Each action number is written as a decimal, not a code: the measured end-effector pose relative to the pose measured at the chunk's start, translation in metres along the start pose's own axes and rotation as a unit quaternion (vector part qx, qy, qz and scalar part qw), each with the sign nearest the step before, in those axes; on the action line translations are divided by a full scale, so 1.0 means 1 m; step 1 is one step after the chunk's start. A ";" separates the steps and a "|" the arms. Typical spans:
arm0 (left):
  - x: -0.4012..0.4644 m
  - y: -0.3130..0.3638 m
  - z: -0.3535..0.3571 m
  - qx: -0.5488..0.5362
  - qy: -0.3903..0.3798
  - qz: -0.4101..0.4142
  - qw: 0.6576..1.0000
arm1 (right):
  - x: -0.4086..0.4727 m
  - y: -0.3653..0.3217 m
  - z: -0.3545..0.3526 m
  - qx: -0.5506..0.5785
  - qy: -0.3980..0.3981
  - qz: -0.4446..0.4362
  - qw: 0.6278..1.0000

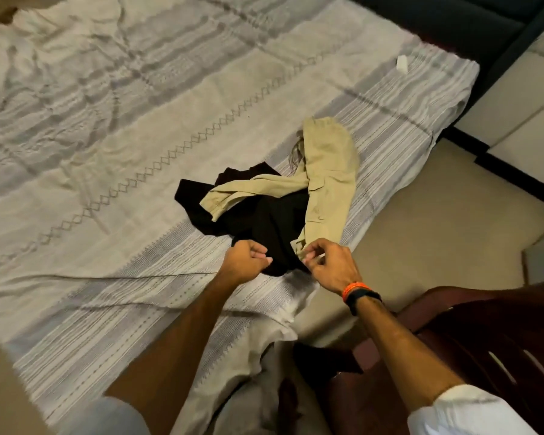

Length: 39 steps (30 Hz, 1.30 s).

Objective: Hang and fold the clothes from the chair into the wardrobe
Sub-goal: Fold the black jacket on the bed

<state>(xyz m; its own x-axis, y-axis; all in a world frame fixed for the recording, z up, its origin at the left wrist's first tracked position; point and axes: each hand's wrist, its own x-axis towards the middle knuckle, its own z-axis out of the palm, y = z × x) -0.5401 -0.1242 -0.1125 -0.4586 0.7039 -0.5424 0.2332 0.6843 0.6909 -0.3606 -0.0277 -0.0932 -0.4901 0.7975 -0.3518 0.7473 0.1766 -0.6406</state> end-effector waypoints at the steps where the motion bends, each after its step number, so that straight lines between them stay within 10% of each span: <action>1: 0.011 -0.001 0.000 0.003 0.000 -0.008 1.000 | 0.009 -0.002 0.003 -0.002 -0.009 0.009 1.000; 15: 0.141 -0.058 0.012 0.055 -0.010 -0.143 0.988 | 0.139 -0.011 0.112 -0.304 -0.149 0.020 0.941; 22: 0.155 -0.078 0.028 0.022 -0.028 -0.167 0.985 | 0.153 0.015 0.152 -0.450 -0.053 -0.010 0.891; 33: 0.155 -0.059 0.004 -0.037 0.021 -0.162 0.986 | 0.179 0.003 0.101 0.061 0.034 0.128 0.989; 39: 0.148 -0.016 -0.013 -0.126 0.052 -0.080 0.987 | 0.209 -0.068 0.023 0.567 0.052 0.169 0.804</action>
<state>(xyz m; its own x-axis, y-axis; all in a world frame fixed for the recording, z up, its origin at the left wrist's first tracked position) -0.6230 -0.0336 -0.1975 -0.5613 0.5588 -0.6105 -0.0631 0.7065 0.7048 -0.5241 0.1139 -0.1389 -0.2605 0.7432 -0.6163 -0.0896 -0.6542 -0.7510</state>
